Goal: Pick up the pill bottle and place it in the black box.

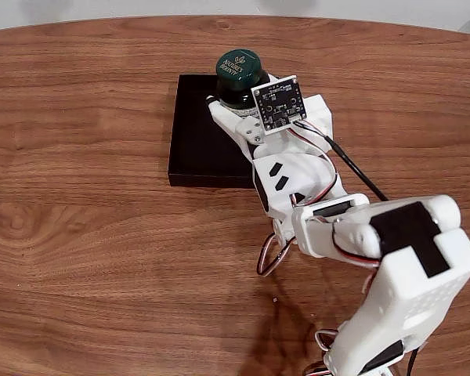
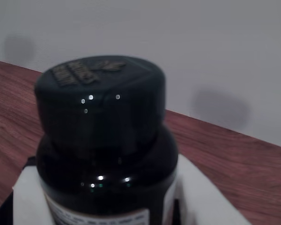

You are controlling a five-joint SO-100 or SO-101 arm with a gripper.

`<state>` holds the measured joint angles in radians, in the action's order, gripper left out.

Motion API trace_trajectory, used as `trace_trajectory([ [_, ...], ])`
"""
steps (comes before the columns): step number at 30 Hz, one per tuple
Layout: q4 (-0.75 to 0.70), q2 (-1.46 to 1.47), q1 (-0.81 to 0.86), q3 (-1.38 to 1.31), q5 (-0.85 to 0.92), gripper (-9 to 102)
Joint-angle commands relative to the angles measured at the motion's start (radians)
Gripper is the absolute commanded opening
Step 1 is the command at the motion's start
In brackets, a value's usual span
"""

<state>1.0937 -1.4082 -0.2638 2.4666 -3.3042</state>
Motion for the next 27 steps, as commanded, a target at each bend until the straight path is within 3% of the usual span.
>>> trace_trajectory([
  [1, 0.058, -0.014, -0.011, -0.083, 0.055, 7],
  [8, 0.112, -0.006, -0.054, -0.064, 0.138, 6],
  [16, 0.279, 0.083, -0.086, -0.038, 0.166, 6],
  [27, 0.319, 0.201, -0.064, -0.069, 0.160, 6],
])
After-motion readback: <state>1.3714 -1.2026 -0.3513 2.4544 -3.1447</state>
